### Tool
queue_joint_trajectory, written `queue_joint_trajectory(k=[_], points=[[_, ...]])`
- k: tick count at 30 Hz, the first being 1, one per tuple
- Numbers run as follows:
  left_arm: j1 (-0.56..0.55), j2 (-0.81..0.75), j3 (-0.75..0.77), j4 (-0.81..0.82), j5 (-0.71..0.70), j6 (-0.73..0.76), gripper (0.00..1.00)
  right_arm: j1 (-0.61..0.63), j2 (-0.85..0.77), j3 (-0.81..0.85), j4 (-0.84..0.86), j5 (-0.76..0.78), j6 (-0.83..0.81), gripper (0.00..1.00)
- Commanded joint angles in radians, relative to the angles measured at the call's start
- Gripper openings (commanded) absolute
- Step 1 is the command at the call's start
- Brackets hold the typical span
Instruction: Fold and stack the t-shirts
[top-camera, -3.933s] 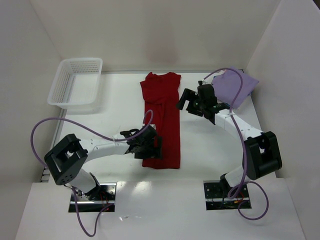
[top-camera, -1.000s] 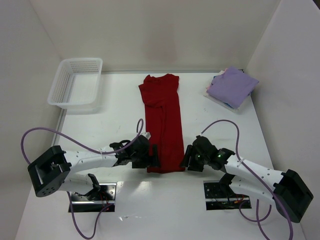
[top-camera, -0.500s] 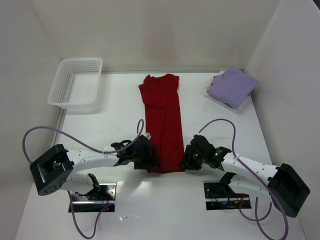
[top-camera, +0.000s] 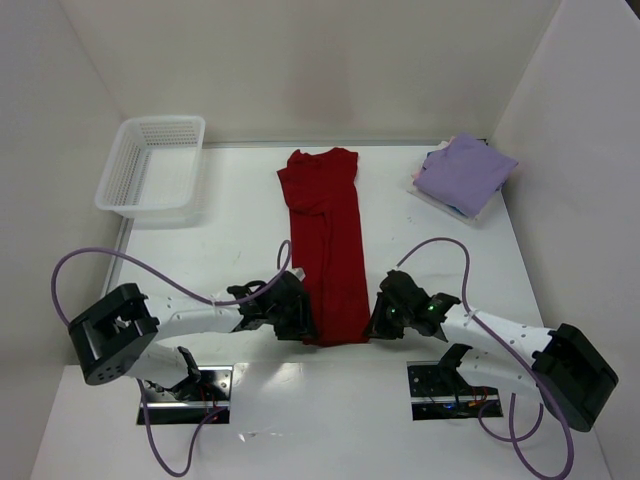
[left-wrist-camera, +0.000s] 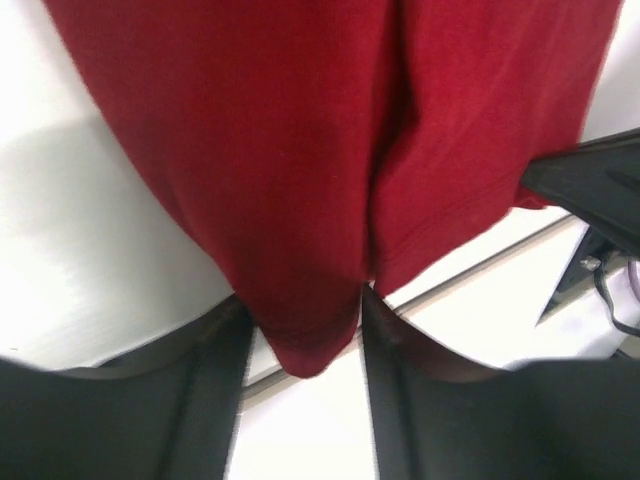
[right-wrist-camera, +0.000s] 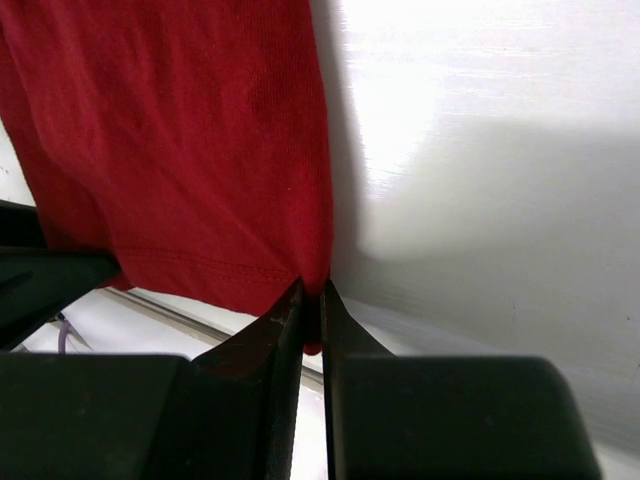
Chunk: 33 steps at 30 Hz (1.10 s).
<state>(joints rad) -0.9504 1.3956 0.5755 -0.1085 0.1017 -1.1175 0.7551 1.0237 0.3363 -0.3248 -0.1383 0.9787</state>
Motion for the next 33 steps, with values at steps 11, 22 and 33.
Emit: queue_joint_trajectory(k=[11, 22, 33], points=[[-0.005, -0.138, -0.115, -0.221, -0.108, -0.099, 0.86, 0.009, 0.012, 0.021, 0.013, 0.031, -0.002, 0.18], [-0.005, -0.142, -0.161, -0.211, -0.129, -0.153, 0.62, 0.009, 0.012, 0.021, 0.013, 0.031, -0.011, 0.19], [-0.005, 0.092, -0.088, -0.191, -0.12, -0.13, 0.63, 0.009, -0.02, 0.012, -0.005, 0.031, -0.011, 0.19]])
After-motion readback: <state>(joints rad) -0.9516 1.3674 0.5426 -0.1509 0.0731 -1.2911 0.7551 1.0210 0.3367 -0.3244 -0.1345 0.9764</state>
